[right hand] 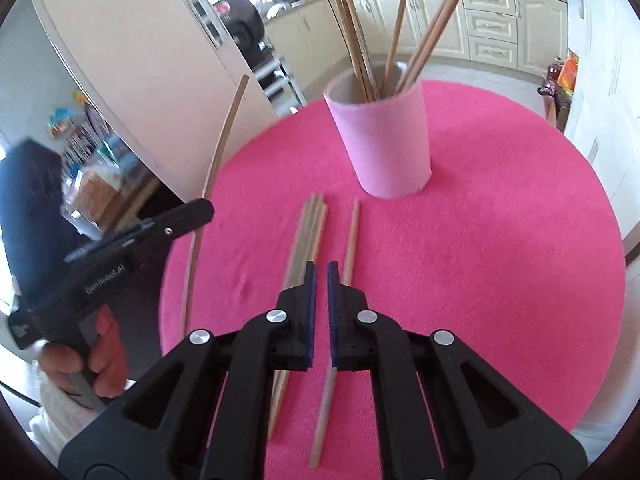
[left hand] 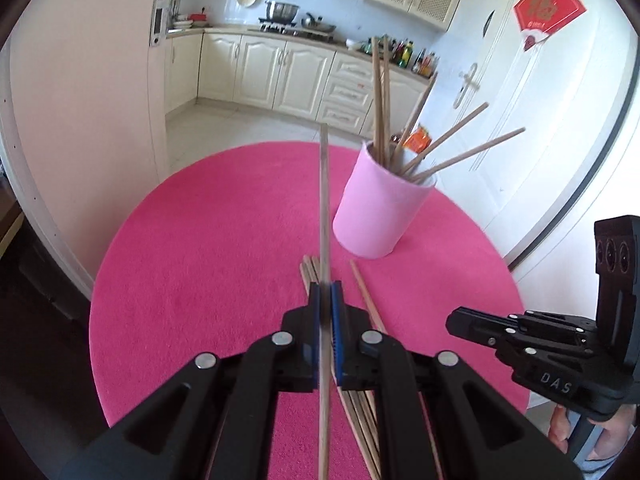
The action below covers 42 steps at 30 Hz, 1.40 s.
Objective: Organize utensils
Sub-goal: 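Lift both held chopsticks up over the pink cup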
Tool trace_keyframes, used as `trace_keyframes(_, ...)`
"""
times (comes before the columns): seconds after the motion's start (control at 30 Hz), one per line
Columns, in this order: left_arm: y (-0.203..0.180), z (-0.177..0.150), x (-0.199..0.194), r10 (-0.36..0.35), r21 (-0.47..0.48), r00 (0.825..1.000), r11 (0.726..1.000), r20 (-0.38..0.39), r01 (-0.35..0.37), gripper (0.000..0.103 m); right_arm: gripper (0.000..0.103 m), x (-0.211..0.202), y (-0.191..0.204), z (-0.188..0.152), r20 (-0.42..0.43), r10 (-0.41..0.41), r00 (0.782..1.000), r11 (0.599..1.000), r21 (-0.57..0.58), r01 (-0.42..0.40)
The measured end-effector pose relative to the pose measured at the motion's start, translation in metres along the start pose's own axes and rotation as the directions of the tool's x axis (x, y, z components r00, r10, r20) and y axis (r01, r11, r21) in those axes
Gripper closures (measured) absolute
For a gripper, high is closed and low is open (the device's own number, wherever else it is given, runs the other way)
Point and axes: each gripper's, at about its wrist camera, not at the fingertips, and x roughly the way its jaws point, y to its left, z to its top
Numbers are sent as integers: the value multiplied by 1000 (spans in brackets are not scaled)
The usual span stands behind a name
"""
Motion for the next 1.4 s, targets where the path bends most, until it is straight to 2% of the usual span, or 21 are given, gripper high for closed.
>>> trace_keyframes(0.1,1,-2,13,14,-9,998,1000,-67,-15,97,97,31,2,-2,-107,-33,994,999,-5,33)
trace_keyframes(0.2,4,-6,19,22,-3,995,1000,-102,-22,97,96,53,4,-3,-167,-49,985,999,-3,49)
trace_keyframes(0.4,13,-14,22,26,-7,992,1000,-125,-27,97,94,70,17,-1,-217,-103,971,994,-43,96)
trace_keyframes(0.53,16,-14,26,13,-28,990,999,-139,-17,97,94,75,28,0,-213,-153,965,986,-96,135)
trace_keyframes(0.63,19,-14,29,6,-35,990,999,-142,-11,97,95,77,36,-1,-179,-155,972,984,-116,135)
trace_keyframes(0.73,15,-11,32,-18,-39,992,999,-123,14,97,96,66,29,-4,-116,-67,991,996,-71,59)
trace_keyframes(0.83,14,-10,25,-38,-27,996,999,-83,36,97,97,43,27,-8,-35,-26,999,998,-63,24)
trace_keyframes(0.93,11,-7,15,-68,-20,997,998,-21,67,97,97,16,26,-9,53,19,998,998,-55,-16)
trace_keyframes(1.03,5,-4,3,-103,-5,993,995,58,104,97,97,-7,26,-6,146,59,988,997,-53,-52)
trace_keyframes(1.2,-12,2,-14,-159,37,964,987,212,155,97,97,-34,17,10,282,94,955,995,-49,-83)
trace_keyframes(1.33,-29,16,-19,-191,82,930,981,314,174,97,97,-52,10,21,365,111,925,994,-46,-100)
trace_keyframes(1.4,-36,26,-21,-199,102,904,980,379,173,97,97,-62,8,26,418,107,902,994,-48,-95)
